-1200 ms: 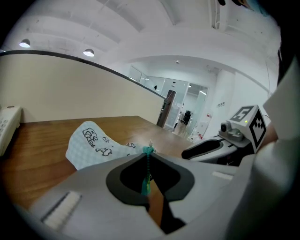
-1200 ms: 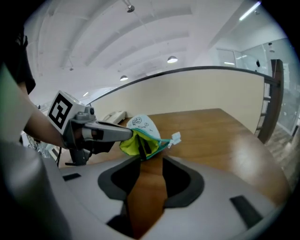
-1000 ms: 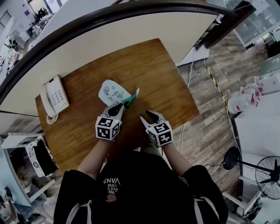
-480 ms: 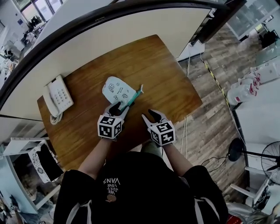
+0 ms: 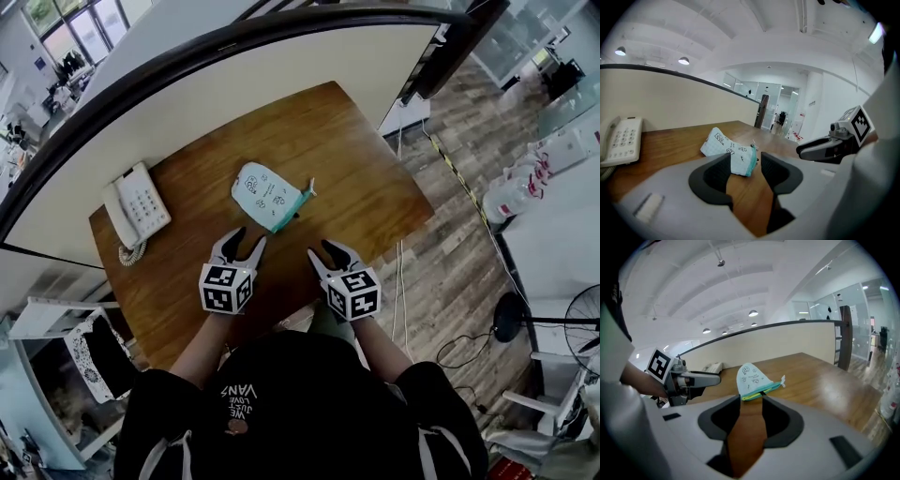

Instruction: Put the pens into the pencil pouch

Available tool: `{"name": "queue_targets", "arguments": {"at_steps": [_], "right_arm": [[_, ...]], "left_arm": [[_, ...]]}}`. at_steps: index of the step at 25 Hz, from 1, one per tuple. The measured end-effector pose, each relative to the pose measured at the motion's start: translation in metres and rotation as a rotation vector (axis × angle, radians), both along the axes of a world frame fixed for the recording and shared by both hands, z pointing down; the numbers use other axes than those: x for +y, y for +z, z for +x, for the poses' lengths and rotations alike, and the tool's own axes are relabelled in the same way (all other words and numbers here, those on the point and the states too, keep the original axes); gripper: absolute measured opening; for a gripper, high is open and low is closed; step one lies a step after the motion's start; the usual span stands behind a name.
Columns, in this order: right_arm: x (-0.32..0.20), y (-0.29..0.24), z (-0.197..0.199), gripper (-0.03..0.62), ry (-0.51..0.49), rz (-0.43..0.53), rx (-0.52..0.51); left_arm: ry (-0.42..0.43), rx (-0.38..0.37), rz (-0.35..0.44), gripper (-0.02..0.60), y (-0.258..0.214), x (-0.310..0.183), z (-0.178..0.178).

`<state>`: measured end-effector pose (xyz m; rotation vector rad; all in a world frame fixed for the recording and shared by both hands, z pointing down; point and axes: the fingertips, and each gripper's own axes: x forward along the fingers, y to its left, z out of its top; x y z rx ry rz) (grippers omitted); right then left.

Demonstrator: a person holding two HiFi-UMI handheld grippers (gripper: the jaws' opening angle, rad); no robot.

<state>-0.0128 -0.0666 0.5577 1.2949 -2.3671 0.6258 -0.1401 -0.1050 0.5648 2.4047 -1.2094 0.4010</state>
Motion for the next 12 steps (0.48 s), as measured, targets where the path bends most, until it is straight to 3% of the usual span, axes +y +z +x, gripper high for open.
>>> {"name": "queue_targets", "arguments": {"at_steps": [12], "right_arm": [[0.023, -0.029, 0.004, 0.117, -0.077, 0.057, -0.022]], "left_arm": [[-0.138, -0.027, 0.102, 0.186, -0.044, 0.046, -0.013]]}}
